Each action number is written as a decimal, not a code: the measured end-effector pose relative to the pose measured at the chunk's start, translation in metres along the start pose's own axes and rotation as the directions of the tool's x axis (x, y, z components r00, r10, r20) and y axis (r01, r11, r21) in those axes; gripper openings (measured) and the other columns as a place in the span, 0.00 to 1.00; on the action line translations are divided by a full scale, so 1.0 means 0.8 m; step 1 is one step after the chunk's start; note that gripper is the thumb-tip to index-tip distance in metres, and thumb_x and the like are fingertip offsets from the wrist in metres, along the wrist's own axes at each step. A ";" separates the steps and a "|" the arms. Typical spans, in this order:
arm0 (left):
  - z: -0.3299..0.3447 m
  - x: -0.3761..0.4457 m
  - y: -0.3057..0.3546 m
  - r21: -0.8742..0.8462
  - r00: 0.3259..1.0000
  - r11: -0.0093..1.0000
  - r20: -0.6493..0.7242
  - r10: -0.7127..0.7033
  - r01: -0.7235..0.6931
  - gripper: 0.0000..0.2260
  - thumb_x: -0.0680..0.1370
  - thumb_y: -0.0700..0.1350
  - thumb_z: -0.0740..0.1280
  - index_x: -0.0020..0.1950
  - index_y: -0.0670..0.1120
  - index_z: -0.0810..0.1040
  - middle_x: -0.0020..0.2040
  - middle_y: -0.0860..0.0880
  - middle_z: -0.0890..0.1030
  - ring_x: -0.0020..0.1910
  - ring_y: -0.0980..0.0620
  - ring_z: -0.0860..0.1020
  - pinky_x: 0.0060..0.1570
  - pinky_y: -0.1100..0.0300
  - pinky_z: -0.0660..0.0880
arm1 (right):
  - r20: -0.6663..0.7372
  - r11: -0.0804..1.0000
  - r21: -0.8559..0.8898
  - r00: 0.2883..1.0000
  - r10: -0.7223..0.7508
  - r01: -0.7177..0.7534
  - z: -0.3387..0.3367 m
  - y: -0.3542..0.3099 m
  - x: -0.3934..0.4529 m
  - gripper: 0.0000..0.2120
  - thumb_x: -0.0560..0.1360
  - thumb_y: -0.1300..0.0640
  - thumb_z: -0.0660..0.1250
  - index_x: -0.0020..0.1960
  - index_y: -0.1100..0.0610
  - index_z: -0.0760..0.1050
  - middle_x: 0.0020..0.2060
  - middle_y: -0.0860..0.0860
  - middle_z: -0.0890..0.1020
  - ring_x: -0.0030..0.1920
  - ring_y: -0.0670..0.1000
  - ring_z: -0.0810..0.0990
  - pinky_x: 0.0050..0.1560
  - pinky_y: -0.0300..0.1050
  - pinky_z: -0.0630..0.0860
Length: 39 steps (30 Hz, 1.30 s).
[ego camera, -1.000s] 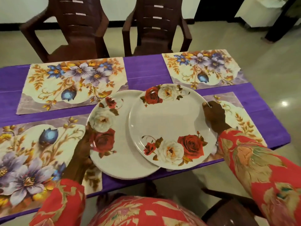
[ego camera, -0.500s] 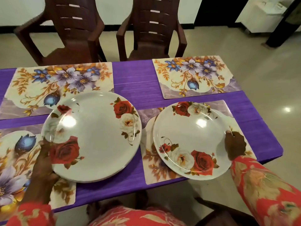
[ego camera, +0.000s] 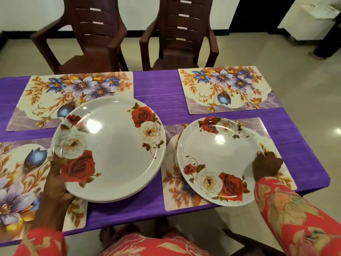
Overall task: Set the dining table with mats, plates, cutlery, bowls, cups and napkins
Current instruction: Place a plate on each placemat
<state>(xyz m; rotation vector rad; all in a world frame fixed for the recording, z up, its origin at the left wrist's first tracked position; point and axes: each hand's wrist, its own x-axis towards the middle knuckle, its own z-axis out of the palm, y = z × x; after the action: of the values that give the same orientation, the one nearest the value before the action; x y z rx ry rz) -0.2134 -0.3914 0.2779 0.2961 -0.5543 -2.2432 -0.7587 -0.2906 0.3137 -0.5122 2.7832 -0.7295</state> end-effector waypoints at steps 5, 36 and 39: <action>0.026 -0.007 -0.012 0.046 0.993 0.999 -0.118 0.023 -0.018 0.36 0.79 0.61 0.37 0.76 0.35 0.46 0.75 0.31 0.51 0.73 0.31 0.51 0.70 0.37 0.45 | -0.084 0.985 -0.105 0.988 0.127 -0.135 0.014 -0.007 0.003 0.23 0.77 0.50 0.58 0.63 0.67 0.67 0.64 0.68 0.67 0.64 0.68 0.66 0.66 0.62 0.61; 0.029 -0.089 0.013 0.139 0.733 0.984 -0.657 0.175 -0.111 0.35 0.75 0.68 0.48 0.50 0.43 0.84 0.47 0.38 0.83 0.39 0.38 0.83 0.31 0.45 0.79 | 0.413 0.725 0.347 0.596 -0.688 0.595 0.130 -0.303 -0.266 0.10 0.73 0.53 0.70 0.48 0.59 0.82 0.43 0.58 0.84 0.46 0.56 0.81 0.49 0.48 0.73; 0.022 -0.109 0.038 0.098 0.739 0.982 -0.647 0.188 -0.164 0.36 0.74 0.69 0.47 0.55 0.46 0.83 0.55 0.37 0.81 0.49 0.36 0.81 0.44 0.34 0.76 | 0.385 0.730 0.338 0.621 -0.683 0.594 0.140 -0.319 -0.292 0.10 0.74 0.53 0.69 0.48 0.60 0.81 0.43 0.59 0.84 0.47 0.58 0.80 0.47 0.48 0.72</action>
<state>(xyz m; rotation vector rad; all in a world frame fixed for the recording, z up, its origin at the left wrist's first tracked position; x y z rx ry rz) -0.1425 -0.3385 0.3110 0.9658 -0.2208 -1.7764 -0.4419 -0.4572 0.3760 -1.4765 1.9926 -0.8173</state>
